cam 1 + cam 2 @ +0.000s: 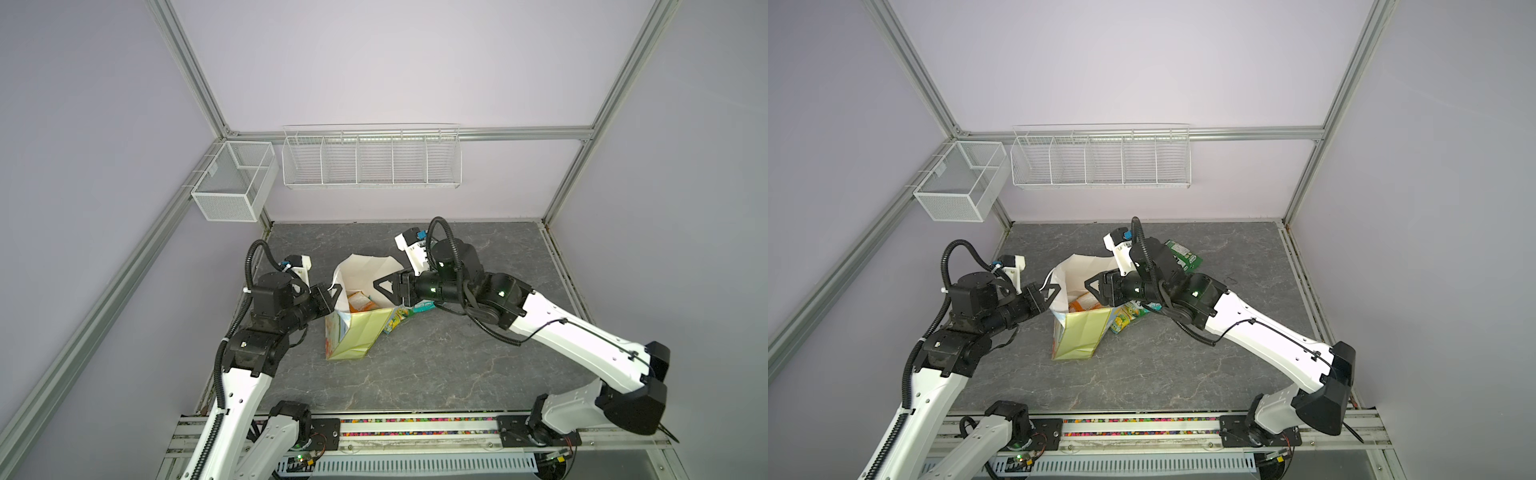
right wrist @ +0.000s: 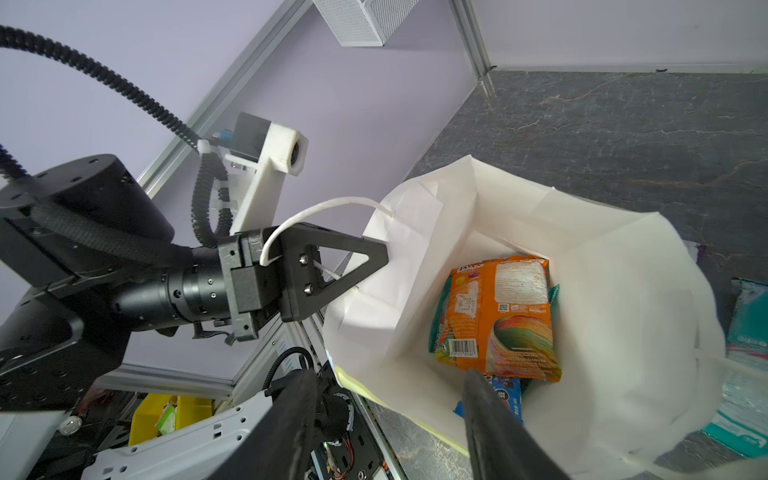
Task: Place the snacks into the paper bag
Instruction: 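Withdraw the right gripper from the bag toward the teal snack packet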
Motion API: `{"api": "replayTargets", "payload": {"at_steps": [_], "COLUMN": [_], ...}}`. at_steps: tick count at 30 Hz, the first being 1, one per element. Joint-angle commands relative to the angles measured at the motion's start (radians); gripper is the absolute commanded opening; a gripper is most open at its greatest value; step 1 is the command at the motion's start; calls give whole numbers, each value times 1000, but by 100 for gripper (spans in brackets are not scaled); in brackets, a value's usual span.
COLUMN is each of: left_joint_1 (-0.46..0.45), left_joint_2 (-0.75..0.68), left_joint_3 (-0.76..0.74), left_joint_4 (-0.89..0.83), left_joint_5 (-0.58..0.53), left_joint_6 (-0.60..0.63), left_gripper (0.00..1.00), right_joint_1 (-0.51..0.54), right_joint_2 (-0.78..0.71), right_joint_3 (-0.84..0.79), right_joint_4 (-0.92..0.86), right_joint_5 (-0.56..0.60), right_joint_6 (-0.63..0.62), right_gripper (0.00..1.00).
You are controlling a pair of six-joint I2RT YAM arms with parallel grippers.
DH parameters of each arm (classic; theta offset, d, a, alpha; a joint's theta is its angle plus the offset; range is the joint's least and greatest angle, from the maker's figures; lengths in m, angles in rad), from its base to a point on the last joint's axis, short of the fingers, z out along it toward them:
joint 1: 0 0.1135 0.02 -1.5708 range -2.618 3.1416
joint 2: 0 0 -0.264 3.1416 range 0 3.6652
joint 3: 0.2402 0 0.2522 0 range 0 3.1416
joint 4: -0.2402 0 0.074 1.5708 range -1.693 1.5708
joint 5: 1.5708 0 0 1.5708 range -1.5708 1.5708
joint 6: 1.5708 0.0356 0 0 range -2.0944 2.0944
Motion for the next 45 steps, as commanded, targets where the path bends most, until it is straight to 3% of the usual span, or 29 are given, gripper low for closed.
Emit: {"api": "replayTargets", "payload": {"at_steps": [1,25,45], "left_joint_1": [-2,-3,-3], "left_joint_2": [-19,-7,10], "left_joint_3": [3,-2,10], "left_joint_4": [39,50,50], "left_joint_5": [13,5,3], "left_joint_6": [-6,-6,6], "left_gripper": [0,0,0], "right_joint_1": [-6,-191,-323], "right_joint_2": [-59,-298,-350], "right_joint_3": [-32,-275,-462], "right_joint_4": [-19,-54,-51], "right_joint_5": [57,166,103], "right_joint_6": [-29,39,104], "right_gripper": [64,78,82]}}
